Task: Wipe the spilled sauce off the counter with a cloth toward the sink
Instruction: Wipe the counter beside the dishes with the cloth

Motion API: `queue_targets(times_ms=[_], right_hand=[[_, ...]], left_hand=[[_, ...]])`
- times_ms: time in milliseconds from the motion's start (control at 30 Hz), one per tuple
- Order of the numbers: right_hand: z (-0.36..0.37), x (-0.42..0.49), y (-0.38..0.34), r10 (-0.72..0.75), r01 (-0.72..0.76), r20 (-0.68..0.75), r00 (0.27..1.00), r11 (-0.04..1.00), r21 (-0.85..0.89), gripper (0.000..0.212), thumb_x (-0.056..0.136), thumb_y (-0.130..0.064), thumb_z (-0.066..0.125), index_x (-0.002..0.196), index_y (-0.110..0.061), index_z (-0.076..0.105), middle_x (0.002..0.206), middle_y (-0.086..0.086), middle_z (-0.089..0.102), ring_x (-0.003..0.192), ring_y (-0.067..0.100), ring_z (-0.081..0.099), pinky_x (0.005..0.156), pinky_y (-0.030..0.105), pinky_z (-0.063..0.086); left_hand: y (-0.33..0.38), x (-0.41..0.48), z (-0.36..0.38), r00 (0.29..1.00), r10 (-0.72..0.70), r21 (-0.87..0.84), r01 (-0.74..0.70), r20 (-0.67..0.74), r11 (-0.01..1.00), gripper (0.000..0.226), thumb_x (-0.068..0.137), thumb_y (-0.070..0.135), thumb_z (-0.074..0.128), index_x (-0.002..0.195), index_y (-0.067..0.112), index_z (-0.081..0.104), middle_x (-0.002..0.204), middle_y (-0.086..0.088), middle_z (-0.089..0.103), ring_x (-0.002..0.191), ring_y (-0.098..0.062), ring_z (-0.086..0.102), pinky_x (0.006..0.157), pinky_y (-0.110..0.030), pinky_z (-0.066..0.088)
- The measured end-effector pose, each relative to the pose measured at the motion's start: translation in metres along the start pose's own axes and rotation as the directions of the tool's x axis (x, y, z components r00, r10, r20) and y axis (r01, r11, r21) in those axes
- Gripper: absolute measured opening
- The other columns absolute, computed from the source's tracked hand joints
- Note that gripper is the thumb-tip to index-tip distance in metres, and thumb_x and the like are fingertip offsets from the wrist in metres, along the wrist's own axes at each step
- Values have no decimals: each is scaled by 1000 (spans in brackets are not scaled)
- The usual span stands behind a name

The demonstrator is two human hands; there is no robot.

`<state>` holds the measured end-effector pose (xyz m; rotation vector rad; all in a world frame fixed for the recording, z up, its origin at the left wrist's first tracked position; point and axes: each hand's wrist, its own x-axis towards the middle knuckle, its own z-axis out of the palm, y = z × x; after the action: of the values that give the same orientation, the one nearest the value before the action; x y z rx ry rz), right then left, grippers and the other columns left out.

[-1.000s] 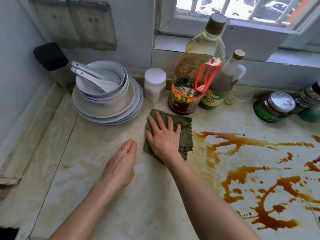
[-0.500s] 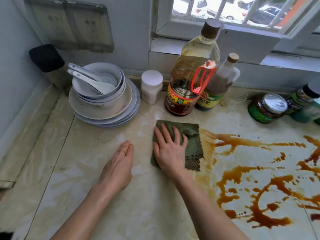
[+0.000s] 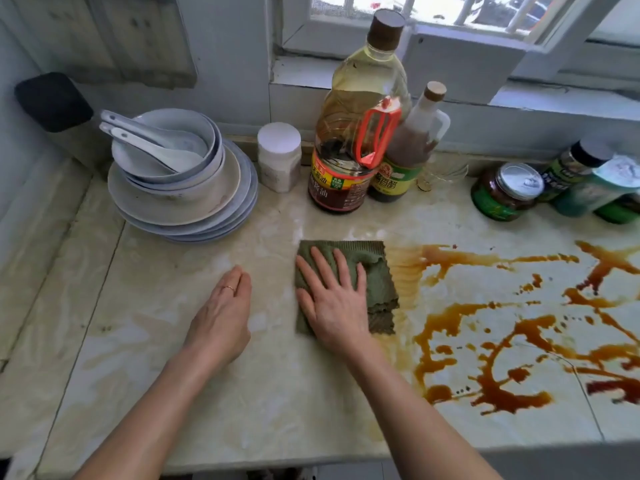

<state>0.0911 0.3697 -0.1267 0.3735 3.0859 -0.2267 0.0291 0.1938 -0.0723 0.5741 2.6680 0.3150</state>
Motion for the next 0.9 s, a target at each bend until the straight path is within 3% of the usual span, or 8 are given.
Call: queue_targets(times_ms=[133, 200, 333, 433, 567, 667, 767, 900], right_hand=[[-3, 4, 33, 281, -282, -49, 959, 959, -18, 59, 97, -55, 14, 153, -39, 16, 162, -8, 11, 149, 22, 1, 117, 56, -1], [1, -2, 17, 332, -330, -66, 941, 943, 27, 59, 97, -52, 16, 154, -36, 16, 163, -6, 9, 149, 24, -2, 116, 58, -2], [12, -35, -28, 115, -114, -59, 992, 993, 20, 58, 97, -51, 25, 153, -33, 24, 161, -3, 16, 149, 28, 2, 115, 61, 5], [11, -47, -9, -31, 30, -51, 998, 999, -18, 57, 98, -54, 29, 151, -35, 27, 160, -4, 21, 149, 27, 8, 114, 60, 12], [4, -46, 20, 147, -149, -67, 987, 988, -35, 57, 98, -53, 25, 152, -37, 23, 161, -5, 19, 149, 24, 7, 117, 57, 7], [7, -50, -3, 251, -252, -60, 966, 968, 3, 58, 97, -51, 21, 153, -35, 20, 162, -5, 12, 150, 25, -1, 116, 58, 0], [13, -72, -28, 110, -110, -60, 992, 994, 13, 57, 98, -50, 26, 153, -34, 22, 162, -4, 14, 150, 27, 0, 116, 60, 4], [10, -87, 7, -105, 104, -34, 994, 994, -24, 55, 100, -51, 26, 153, -38, 20, 161, -8, 16, 150, 21, 5, 116, 56, 13]], left_hand=[[-1, -2, -1, 1000, 9, 10, -9, 15, 1000, 77, 84, -9, 33, 152, 11, 3, 160, -2, -8, 147, -16, -2, 117, -24, 9], [-1, -3, -1, 1000, 11, 16, -11, 13, 1000, 75, 85, -8, 32, 151, 10, 2, 160, -3, -9, 147, -16, -3, 116, -25, 8], [1, -3, 4, 1000, 7, 37, -7, 10, 999, 68, 90, 0, 29, 151, 9, 2, 160, -3, -8, 147, -18, -4, 116, -25, 4], [-2, -1, 4, 999, 10, 51, -12, 32, 999, 67, 90, 2, 30, 151, 8, 4, 160, -5, -6, 147, -19, -2, 117, -27, 5], [-4, -1, 2, 998, 24, 61, -27, 52, 998, 67, 89, 1, 32, 151, 7, 6, 160, -6, -5, 147, -20, -1, 117, -27, 6], [-1, -3, 2, 999, 26, 67, -29, 48, 997, 68, 88, 0, 31, 151, 7, 4, 160, -6, -7, 147, -20, -2, 117, -27, 5], [-1, -4, 4, 999, 27, 63, -30, 36, 998, 69, 88, 0, 31, 151, 7, 4, 160, -5, -7, 147, -19, -3, 116, -26, 5], [-9, -3, 3, 999, 26, 38, -27, 34, 999, 69, 88, 0, 31, 152, 13, 5, 160, 1, -6, 147, -15, -1, 117, -27, 9]])
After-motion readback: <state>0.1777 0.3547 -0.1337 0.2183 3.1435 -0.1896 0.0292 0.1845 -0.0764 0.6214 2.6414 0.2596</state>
